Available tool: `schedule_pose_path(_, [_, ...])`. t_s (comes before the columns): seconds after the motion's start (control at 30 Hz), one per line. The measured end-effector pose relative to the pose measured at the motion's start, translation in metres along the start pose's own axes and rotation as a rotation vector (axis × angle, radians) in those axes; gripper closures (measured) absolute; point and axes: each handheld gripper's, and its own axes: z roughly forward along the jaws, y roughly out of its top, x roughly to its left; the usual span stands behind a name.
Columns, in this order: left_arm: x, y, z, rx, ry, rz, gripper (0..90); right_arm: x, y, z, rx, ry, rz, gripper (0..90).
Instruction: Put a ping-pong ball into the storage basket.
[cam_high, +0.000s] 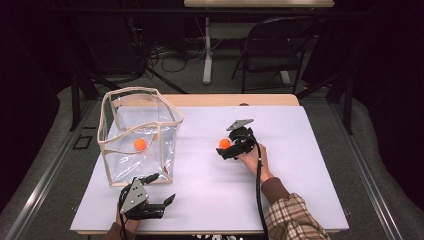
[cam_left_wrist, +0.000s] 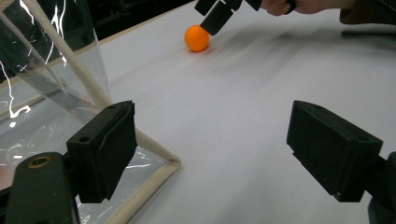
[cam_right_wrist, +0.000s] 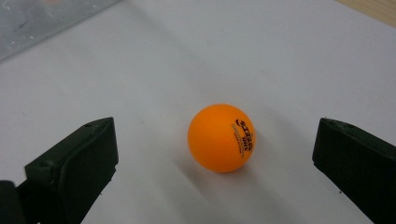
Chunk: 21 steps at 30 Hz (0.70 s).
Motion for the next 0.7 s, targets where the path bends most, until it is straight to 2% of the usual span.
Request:
schedule_pose_path(0.17, [0.000, 0.000, 0.000, 0.001, 0.000, 0.005, 15.9, 0.001, 0.000, 0.005, 0.017, -0.011, 0.001, 1.1])
schedule_pose_path(0.37, [0.000, 0.000, 0.000, 0.001, 0.001, 0.006, 15.9, 0.001, 0.000, 0.009, 0.016, -0.017, 0.017, 10.5])
schedule_pose_path(0.7, [0.000, 0.000, 0.000, 0.000, -0.002, 0.000, 15.9, 0.004, 0.000, 0.015, 0.037, -0.040, -0.001, 27.5])
